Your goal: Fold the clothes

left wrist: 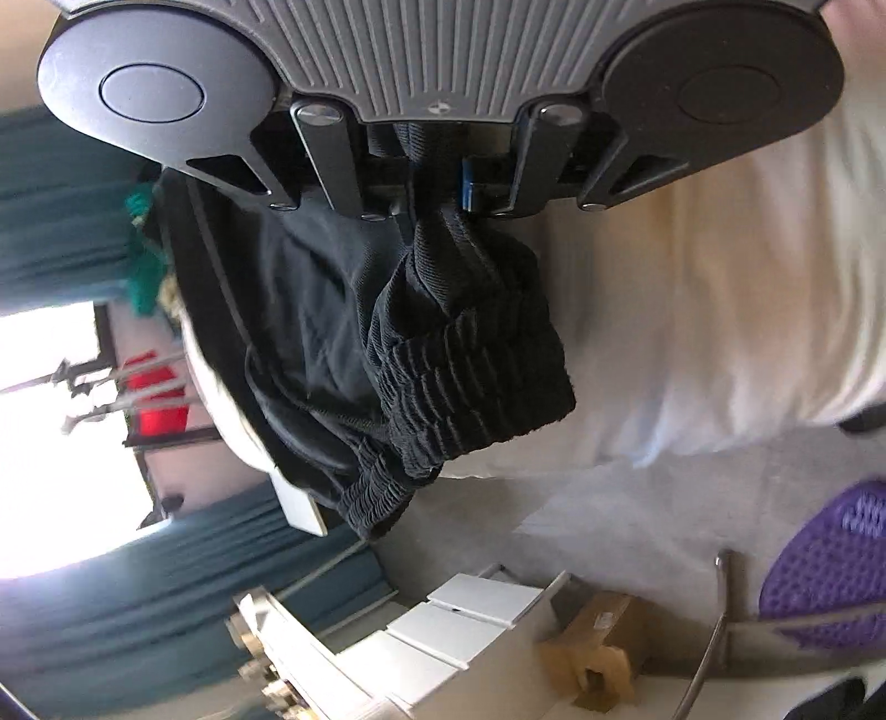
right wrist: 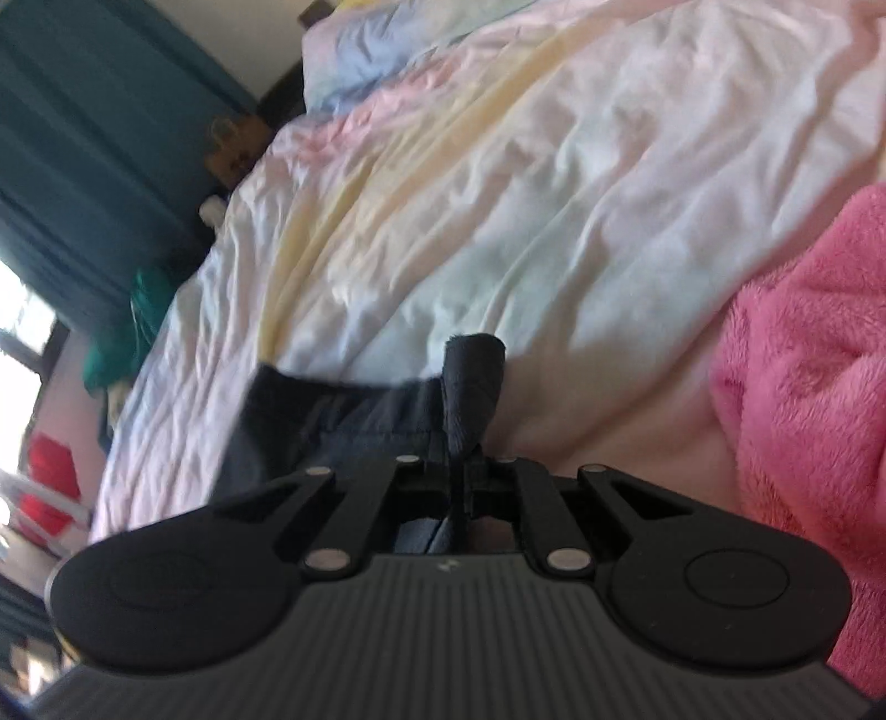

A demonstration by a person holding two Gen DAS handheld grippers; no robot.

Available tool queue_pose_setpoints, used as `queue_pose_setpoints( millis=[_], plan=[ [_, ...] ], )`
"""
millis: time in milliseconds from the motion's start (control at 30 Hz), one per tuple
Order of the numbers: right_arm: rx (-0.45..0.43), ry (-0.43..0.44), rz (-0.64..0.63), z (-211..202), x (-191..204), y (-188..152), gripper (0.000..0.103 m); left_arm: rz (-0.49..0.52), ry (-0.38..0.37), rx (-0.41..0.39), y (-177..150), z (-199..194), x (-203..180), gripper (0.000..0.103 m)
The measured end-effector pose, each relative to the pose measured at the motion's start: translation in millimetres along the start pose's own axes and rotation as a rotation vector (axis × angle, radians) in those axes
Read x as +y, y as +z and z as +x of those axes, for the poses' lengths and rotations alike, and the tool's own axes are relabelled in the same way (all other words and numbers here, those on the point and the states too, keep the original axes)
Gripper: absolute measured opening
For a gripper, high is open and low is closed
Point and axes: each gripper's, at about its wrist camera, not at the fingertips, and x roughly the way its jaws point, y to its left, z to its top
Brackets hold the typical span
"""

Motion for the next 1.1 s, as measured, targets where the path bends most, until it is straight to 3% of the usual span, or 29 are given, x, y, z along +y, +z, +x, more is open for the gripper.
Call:
queue_pose_setpoints(
  millis=[133,167,200,233,300,333,467,600,700,867,1000,1100],
  plan=[
    [-0.053,-0.039,-0.058,-8.7,20.6,1.1,0.017,0.102,0.045,-0.011,-5.1,-18.8,-9.2,0.028],
    [-0.07,-0.037,-0.063,-10.8,25.4,2.1,0.02,0.139,0.068,-0.014,-6.1,-24.6,-11.5,0.038],
    [-0.088,-0.033,-0.07,-12.9,30.1,3.1,0.032,0.186,0.091,-0.025,-8.4,-29.5,-17.8,0.05],
    [-0.108,-0.025,-0.099,-16.3,36.2,3.5,0.054,0.236,0.109,-0.054,-12.7,-35.7,-25.6,0.057],
    [-0.162,-0.003,-0.186,-24.3,52.5,7.0,0.068,0.332,0.145,-0.126,-24.1,-51.4,-35.4,0.081],
    [-0.2,0.019,-0.233,-32.2,62.0,5.0,0.069,0.381,0.166,-0.163,-29.7,-59.4,-40.9,0.083],
    [-0.303,0.149,-0.396,-61.9,99.1,-6.5,0.074,0.586,0.237,-0.341,-60.1,-76.5,-81.9,0.087],
    [-0.237,0.351,-0.509,-83.7,126.5,-25.0,0.073,0.7,0.183,-0.424,-93.6,-70.7,-129.6,0.087],
    [-0.152,0.47,-0.591,-81.8,146.8,-36.5,0.073,0.791,0.119,-0.425,-126.0,-47.4,-177.2,0.087],
    [-0.062,0.58,-0.657,-70.0,169.4,-51.3,0.073,0.945,0.007,-0.381,-188.1,6.9,-247.2,0.087],
    [-0.039,0.607,-0.727,-52.8,185.1,-65.8,0.073,1.07,-0.055,-0.37,-232.1,66.5,-283.4,0.086],
    [-0.022,0.624,-0.754,-36.5,189.7,-78.3,0.073,1.128,-0.042,-0.326,-252.9,112.2,-286.5,0.085]
  ],
)
